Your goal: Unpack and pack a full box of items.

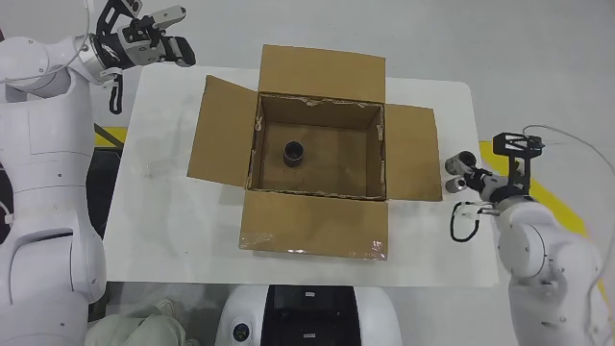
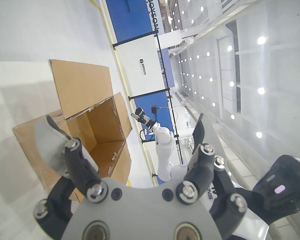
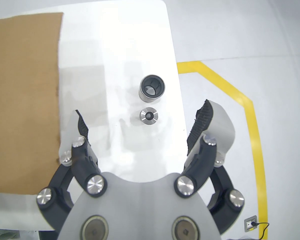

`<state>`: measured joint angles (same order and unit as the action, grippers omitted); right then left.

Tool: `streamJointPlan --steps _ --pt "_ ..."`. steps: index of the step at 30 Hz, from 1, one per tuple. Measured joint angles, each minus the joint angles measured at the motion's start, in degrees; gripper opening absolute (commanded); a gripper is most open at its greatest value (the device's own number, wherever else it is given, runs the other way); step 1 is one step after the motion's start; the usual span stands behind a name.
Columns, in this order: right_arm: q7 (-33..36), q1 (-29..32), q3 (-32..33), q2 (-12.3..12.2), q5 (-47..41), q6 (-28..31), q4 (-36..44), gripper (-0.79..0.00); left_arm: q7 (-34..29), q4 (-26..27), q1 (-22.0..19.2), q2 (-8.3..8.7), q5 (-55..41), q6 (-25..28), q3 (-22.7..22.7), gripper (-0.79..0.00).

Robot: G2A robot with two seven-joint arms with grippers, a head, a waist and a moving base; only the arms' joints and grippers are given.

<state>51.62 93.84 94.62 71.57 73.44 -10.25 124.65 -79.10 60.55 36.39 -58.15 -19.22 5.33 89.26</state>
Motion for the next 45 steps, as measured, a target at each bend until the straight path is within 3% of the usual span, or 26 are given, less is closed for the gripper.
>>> streamJointPlan --steps 6,12,23,45 --pt "-1.21 -0.10 -3.63 0.07 3.47 1.19 6.24 0.000 0.00 0.00 0.00 0.00 0.00 0.00 0.00 0.000" --pt "-2.24 -3.67 -10.24 0.31 3.92 4.35 7.56 0.000 0.00 0.00 0.00 0.00 0.00 0.00 0.00 0.000" --pt "-0.39 -14.37 -24.51 1.57 3.97 6.59 -1.34 0.000 0.00 0.00 0.00 0.00 0.00 0.00 0.00 0.000" --pt "0.54 -23.42 -34.78 3.64 -1.70 8.03 -11.54 0.000 0.00 0.00 0.00 0.00 0.00 0.00 0.00 0.000"
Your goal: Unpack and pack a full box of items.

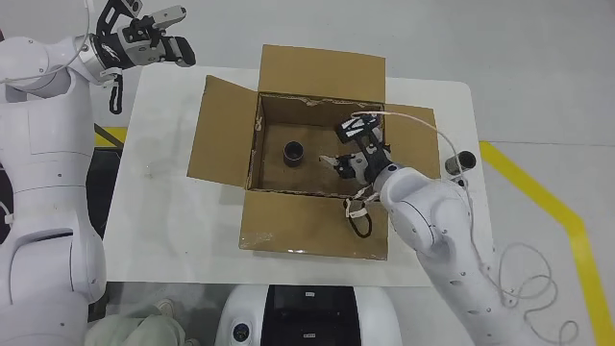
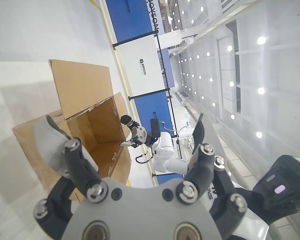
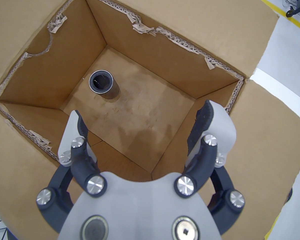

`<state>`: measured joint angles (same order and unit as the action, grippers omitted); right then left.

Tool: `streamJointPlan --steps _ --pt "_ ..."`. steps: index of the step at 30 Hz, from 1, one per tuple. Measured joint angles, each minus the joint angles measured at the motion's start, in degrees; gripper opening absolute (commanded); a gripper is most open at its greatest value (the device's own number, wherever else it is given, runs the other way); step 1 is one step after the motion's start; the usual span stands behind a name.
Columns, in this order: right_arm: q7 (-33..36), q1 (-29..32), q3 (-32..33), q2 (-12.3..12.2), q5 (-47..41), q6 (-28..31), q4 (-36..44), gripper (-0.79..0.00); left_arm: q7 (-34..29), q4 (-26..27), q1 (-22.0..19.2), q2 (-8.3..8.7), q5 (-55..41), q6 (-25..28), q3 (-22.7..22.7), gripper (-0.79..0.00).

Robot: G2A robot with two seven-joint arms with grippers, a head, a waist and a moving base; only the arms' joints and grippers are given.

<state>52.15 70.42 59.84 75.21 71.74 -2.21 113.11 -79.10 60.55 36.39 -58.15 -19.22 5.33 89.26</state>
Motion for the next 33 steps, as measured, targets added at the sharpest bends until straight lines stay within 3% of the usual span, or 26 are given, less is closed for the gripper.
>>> streamJointPlan --steps 13,26,33 --pt "-0.14 -2.54 -1.83 0.61 -2.05 2.30 -3.20 0.000 0.00 0.00 0.00 0.00 0.00 0.00 0.00 0.000" --pt "-2.16 -10.91 -5.12 2.42 -13.60 7.61 -17.24 0.000 0.00 0.00 0.00 0.00 0.00 0.00 0.00 0.000" --pt "-2.62 -14.12 -6.64 3.07 -15.24 8.76 -22.62 0.000 0.00 0.00 0.00 0.00 0.00 0.00 0.00 0.000"
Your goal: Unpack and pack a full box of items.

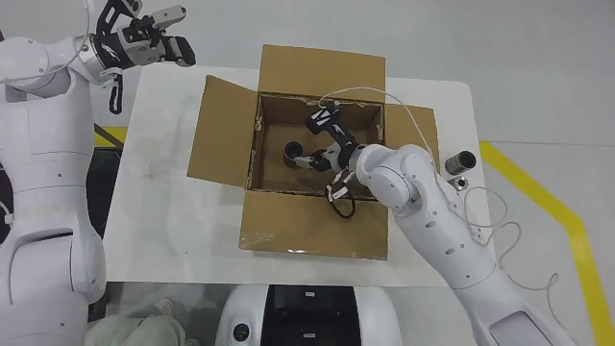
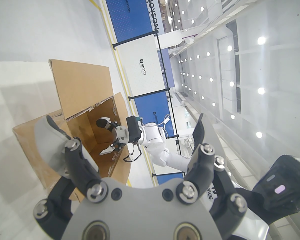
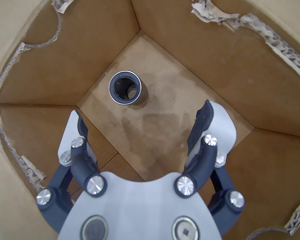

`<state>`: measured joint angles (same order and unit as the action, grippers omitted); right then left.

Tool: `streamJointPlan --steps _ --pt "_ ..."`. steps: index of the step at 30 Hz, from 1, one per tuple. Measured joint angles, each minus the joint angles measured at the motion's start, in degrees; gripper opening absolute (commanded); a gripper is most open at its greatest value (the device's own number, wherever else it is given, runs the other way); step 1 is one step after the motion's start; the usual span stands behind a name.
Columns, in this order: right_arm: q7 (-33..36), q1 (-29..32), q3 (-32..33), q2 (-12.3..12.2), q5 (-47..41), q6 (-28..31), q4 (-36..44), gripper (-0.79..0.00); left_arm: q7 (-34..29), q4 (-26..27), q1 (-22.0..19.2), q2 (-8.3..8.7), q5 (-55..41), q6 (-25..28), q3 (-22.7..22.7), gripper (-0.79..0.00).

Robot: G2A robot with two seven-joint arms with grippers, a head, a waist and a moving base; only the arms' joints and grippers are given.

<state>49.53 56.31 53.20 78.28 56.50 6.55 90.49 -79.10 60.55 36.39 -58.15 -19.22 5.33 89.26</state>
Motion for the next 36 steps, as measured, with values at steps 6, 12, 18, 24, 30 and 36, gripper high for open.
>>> streamJointPlan --steps 6,12,18,24,30,36 --pt "0.01 0.05 0.03 -0.01 0.02 -0.02 0.09 0.000 0.00 0.00 0.00 0.00 0.00 0.00 0.00 0.000" --pt "0.01 0.05 0.03 -0.01 0.02 -0.02 0.09 0.000 0.00 0.00 0.00 0.00 0.00 0.00 0.00 0.000" --pt "-1.26 0.04 0.01 0.05 -0.39 0.65 -0.65 0.000 0.00 0.00 0.00 0.00 0.00 0.00 0.00 0.000" --pt "-0.96 -4.47 -2.37 1.09 -2.91 3.32 -5.78 0.000 0.00 0.00 0.00 0.00 0.00 0.00 0.00 0.000" --pt "0.45 -11.34 -6.82 2.99 -4.45 5.22 -12.94 0.000 0.00 0.00 0.00 0.00 0.00 0.00 0.00 0.000" --pt "1.38 -16.17 -10.43 4.80 -5.15 5.87 -18.61 0.000 0.00 0.00 0.00 0.00 0.00 0.00 0.00 0.000"
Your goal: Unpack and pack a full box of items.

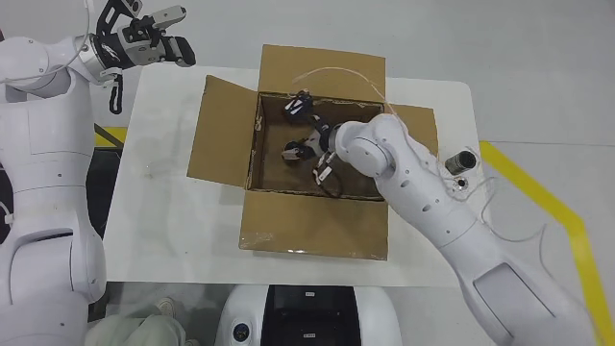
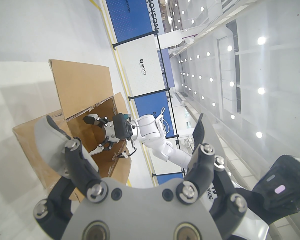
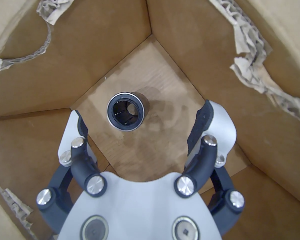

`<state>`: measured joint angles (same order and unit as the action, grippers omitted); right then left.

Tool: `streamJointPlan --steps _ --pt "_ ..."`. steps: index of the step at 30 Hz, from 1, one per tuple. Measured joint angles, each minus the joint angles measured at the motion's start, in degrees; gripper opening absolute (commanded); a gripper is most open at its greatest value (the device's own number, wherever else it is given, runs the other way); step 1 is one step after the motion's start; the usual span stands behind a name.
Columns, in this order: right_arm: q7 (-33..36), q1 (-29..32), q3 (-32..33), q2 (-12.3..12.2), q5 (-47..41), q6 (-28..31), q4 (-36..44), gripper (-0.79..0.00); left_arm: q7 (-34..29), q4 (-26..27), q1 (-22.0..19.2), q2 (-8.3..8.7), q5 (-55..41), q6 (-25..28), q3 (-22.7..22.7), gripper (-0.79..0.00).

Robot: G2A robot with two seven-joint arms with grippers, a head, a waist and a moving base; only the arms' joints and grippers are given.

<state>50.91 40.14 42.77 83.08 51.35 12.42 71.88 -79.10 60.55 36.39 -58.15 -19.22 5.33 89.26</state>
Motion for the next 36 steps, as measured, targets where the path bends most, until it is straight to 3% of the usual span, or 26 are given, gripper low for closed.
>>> streamJointPlan --steps 25,28,31,36 --pt "1.81 -6.69 -7.81 5.64 -3.51 1.34 -14.06 -0.012 0.00 0.00 0.00 0.00 0.00 0.00 0.00 0.000" --pt "1.58 -7.17 -8.18 6.21 -3.99 1.49 -15.41 -0.135 0.00 0.00 0.00 0.00 0.00 0.00 0.00 0.000" --pt "1.51 -7.53 -8.46 6.67 -4.22 1.68 -16.43 -0.413 0.00 0.00 0.00 0.00 0.00 0.00 0.00 0.000" --pt "1.50 -7.82 -8.36 7.05 -4.27 2.13 -16.87 -0.767 0.00 0.00 0.00 0.00 0.00 0.00 0.00 0.000"
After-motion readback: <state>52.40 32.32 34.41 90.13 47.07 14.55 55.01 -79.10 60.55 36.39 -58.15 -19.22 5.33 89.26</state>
